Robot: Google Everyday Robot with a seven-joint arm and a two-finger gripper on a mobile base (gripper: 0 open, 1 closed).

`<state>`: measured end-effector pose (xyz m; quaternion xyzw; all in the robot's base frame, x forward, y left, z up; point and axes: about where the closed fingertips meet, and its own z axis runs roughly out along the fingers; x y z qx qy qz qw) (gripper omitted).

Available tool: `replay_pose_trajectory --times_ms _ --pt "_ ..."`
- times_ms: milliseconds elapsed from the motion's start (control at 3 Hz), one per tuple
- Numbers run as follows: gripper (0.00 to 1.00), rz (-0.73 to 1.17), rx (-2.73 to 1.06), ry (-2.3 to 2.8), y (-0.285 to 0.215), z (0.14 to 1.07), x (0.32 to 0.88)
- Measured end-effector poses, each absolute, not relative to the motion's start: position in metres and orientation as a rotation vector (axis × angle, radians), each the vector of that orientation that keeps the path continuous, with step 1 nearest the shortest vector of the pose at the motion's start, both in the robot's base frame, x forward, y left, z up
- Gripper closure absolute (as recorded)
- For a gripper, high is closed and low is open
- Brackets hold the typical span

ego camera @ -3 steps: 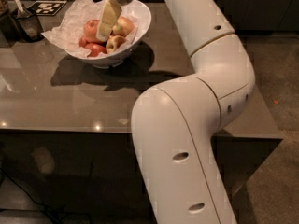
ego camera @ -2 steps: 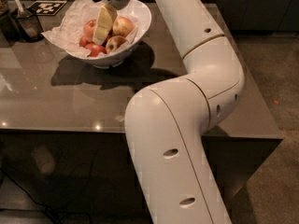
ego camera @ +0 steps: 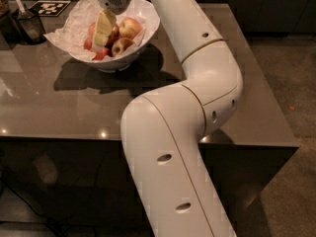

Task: Pick apple from white bowl

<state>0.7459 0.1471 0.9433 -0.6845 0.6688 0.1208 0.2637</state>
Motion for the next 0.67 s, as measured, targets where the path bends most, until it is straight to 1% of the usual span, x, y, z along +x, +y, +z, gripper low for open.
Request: replay_pose_trajectory --times_ms 667 --pt "0.00 0.267 -1.890 1.811 0.1544 0.9287 0.7557"
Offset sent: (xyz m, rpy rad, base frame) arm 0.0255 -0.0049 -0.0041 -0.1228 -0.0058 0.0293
